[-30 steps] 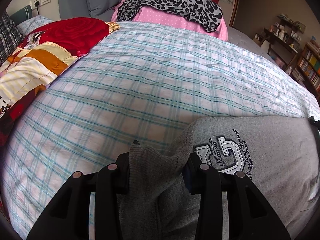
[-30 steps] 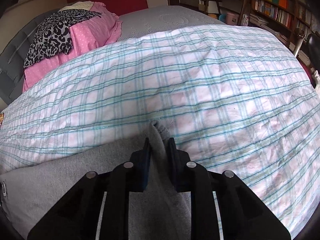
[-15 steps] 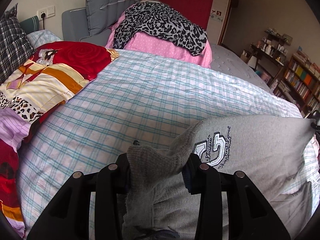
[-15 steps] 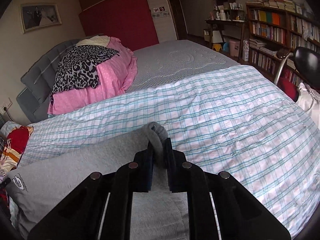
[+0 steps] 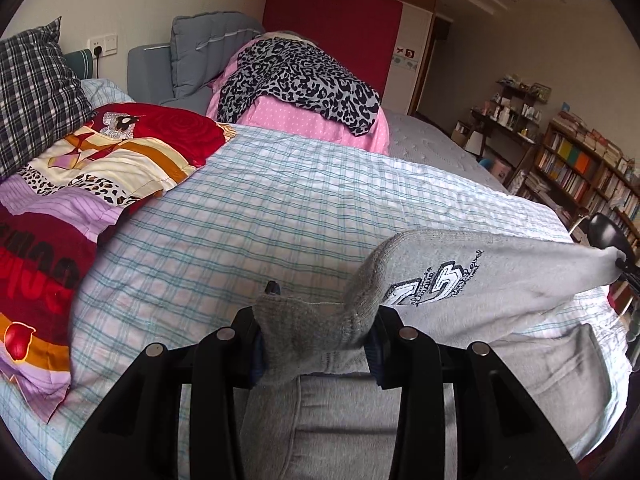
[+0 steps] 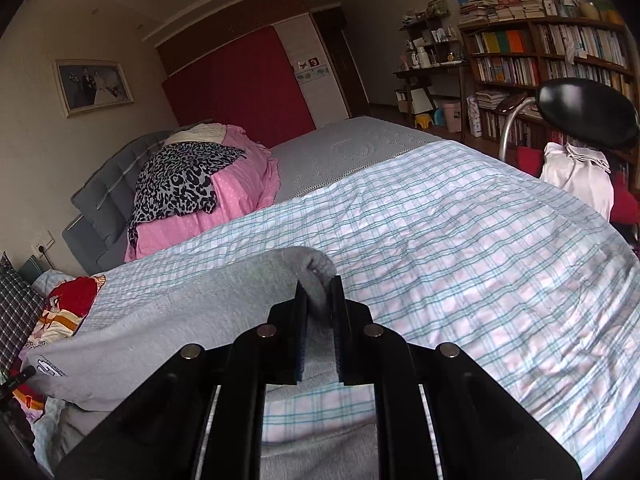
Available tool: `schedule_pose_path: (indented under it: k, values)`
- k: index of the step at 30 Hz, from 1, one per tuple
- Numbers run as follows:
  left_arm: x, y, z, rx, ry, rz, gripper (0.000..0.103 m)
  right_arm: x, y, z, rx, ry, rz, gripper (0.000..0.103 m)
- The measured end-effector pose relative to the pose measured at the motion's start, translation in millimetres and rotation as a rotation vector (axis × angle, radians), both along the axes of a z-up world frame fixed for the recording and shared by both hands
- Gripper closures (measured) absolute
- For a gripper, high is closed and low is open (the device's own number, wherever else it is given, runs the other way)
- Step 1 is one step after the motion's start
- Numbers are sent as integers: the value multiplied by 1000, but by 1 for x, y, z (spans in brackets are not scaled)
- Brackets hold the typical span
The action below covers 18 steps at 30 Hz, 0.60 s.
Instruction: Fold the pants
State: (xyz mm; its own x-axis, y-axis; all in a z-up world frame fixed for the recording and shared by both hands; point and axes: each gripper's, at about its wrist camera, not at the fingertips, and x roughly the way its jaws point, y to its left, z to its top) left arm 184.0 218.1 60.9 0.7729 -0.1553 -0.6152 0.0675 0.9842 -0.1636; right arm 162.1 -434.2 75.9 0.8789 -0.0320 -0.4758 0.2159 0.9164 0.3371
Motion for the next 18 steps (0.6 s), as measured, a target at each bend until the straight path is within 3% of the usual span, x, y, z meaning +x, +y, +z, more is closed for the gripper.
schedule_pose_path:
  k: [6, 18]
  values:
    - [-46, -3, -4, 4, -38, -39, 64, -71, 9, -6, 8, -40, -16, 93]
    - [-109, -4, -39, 60, -51, -72, 64, -172, 19, -53, 55, -28, -87, 94]
